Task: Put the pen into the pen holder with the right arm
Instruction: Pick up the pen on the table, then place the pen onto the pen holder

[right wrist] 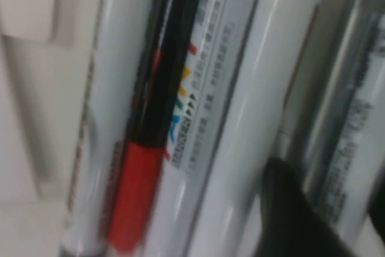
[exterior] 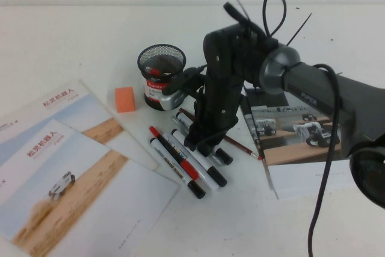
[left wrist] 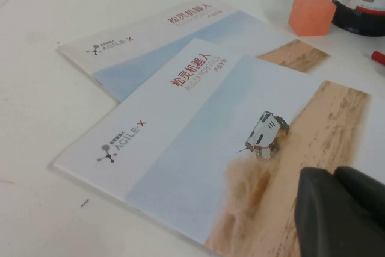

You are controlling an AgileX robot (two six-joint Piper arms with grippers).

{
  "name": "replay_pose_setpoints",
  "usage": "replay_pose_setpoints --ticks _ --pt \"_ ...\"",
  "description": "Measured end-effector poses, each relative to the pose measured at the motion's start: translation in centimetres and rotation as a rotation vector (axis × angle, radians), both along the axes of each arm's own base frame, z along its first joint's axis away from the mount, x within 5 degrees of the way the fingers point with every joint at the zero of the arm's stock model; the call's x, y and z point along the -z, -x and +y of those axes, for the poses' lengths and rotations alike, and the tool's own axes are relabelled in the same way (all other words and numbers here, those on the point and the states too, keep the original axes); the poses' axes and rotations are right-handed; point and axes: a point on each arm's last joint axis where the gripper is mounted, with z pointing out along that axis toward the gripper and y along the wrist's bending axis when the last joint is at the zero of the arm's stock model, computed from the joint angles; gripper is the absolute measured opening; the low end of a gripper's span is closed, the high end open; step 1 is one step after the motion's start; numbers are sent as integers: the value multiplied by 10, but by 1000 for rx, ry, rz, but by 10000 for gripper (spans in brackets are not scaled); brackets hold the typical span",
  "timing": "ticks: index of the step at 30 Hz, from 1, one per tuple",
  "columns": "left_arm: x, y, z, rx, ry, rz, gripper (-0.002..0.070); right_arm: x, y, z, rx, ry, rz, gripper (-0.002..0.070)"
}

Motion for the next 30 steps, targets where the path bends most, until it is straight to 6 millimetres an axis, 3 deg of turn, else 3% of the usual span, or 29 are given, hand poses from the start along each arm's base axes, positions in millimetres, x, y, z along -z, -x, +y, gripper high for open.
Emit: replay_pose_setpoints --ticks 10,16,26,30 --pt "0 0 0 0 0 0 -1 -2 -6 2 54 -3 -20 113" --pt "0 0 0 0 0 0 -1 -17 -10 6 68 -40 -62 111" --pt "0 0 0 0 0 0 -1 -22 -8 8 78 -65 -53 111" --pt "0 0 0 0 0 0 -1 -47 -1 8 102 -139 -52 111"
